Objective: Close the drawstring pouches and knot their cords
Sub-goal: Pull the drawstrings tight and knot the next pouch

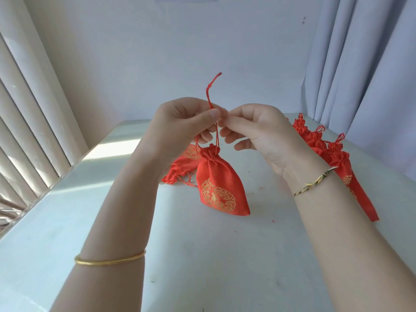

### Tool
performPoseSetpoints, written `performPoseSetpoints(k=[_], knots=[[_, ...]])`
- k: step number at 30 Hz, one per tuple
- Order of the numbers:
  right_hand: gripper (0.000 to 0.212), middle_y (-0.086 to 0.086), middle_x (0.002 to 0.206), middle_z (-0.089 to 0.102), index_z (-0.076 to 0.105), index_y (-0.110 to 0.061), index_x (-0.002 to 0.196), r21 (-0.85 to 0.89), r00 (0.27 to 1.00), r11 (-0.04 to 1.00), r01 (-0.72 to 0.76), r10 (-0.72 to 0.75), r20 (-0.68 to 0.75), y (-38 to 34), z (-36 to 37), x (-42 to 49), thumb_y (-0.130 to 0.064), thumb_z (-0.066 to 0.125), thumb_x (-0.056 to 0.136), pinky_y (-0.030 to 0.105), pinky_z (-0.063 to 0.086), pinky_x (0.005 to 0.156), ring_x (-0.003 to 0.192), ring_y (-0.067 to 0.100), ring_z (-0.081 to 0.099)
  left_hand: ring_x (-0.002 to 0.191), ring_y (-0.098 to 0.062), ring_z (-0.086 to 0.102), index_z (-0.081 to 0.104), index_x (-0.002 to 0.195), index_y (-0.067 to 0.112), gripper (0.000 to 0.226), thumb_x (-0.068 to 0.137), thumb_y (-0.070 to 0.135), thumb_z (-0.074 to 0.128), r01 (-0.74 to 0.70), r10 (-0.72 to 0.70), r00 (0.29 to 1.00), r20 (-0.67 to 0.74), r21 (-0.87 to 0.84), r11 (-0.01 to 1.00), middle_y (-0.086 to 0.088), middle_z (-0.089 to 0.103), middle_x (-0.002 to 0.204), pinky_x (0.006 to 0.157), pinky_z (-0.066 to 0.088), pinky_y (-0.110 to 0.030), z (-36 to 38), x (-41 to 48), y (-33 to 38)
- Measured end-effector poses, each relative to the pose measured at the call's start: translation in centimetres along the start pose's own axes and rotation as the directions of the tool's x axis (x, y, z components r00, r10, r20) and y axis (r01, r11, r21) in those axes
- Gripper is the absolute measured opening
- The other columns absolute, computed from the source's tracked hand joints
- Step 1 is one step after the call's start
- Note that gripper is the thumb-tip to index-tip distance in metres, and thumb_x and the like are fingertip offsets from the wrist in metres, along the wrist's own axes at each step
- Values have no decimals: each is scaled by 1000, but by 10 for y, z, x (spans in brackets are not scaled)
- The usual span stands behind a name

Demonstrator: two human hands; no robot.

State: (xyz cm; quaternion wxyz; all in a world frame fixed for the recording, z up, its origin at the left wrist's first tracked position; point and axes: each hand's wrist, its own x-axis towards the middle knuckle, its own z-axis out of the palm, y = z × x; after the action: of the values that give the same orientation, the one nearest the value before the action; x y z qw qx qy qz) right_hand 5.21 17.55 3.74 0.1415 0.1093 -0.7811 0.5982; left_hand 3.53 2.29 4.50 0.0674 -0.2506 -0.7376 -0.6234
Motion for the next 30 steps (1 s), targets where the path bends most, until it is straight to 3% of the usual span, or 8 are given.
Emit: performPoseSetpoints(k=[4,7,14,17,19,23,26,30], knots=[[16,-3,69,66,66,-15,70,51,997,998,29,-25,-67,-2,-5,1,-13,60,84,22,46,60,64,8,61,53,-10,49,73,85,16,15,90,16,59,67,-66,998,8,-72,995,1,53,61,53,45,-20,1,0,-1],[20,-4,67,66,63,-15,63,97,996,994,45,-36,-87,-3,-8,1,-10,58,82,23,46,59,64,9,60,50,-8,51,71,91,11,15,91,15,57,117,-116,993,12,-136,984,3,61,61,51,45,-17,1,0,-2],[21,-1,66,68,66,-6,61,-130,959,991,27,11,283,3,-17,-3,-24,59,68,25,47,61,71,11,60,61,-10,56,69,87,5,11,85,-1,60,139,-133,990,56,-139,980,-8,68,78,61,50,-17,2,0,-4],[36,2,68,68,65,-10,61,-17,995,999,-28,29,93,11,-18,3,-35,53,84,29,45,62,67,14,60,62,-12,56,67,84,7,15,85,-6,59,128,-118,988,104,-95,987,-5,67,74,65,52,-20,3,-1,-2],[31,1,74,70,68,-12,73,58,999,998,-38,38,7,16,-15,7,-31,47,88,31,47,65,71,15,62,65,-12,58,66,84,9,18,85,-7,58,93,-84,984,160,-48,994,-1,66,74,67,54,-20,3,-2,-1],[22,0,64,66,62,-11,83,311,977,940,-143,83,197,25,0,7,-11,41,92,27,48,60,67,20,63,73,-13,63,66,87,19,31,82,-10,57,-140,117,986,118,210,968,3,67,80,72,54,-24,7,0,-5],[21,2,66,66,60,-10,85,349,957,908,-231,148,248,29,2,8,-10,41,93,29,48,62,69,23,61,76,-11,62,65,90,24,35,78,-8,57,-233,230,972,51,367,900,4,65,81,72,52,-23,11,2,-10],[22,3,76,65,64,-10,80,365,942,897,-249,136,308,31,0,7,-11,45,91,27,50,63,69,19,62,76,-10,60,65,88,25,33,77,-6,60,-258,293,956,-25,406,877,8,66,81,70,49,-22,14,5,-16]])
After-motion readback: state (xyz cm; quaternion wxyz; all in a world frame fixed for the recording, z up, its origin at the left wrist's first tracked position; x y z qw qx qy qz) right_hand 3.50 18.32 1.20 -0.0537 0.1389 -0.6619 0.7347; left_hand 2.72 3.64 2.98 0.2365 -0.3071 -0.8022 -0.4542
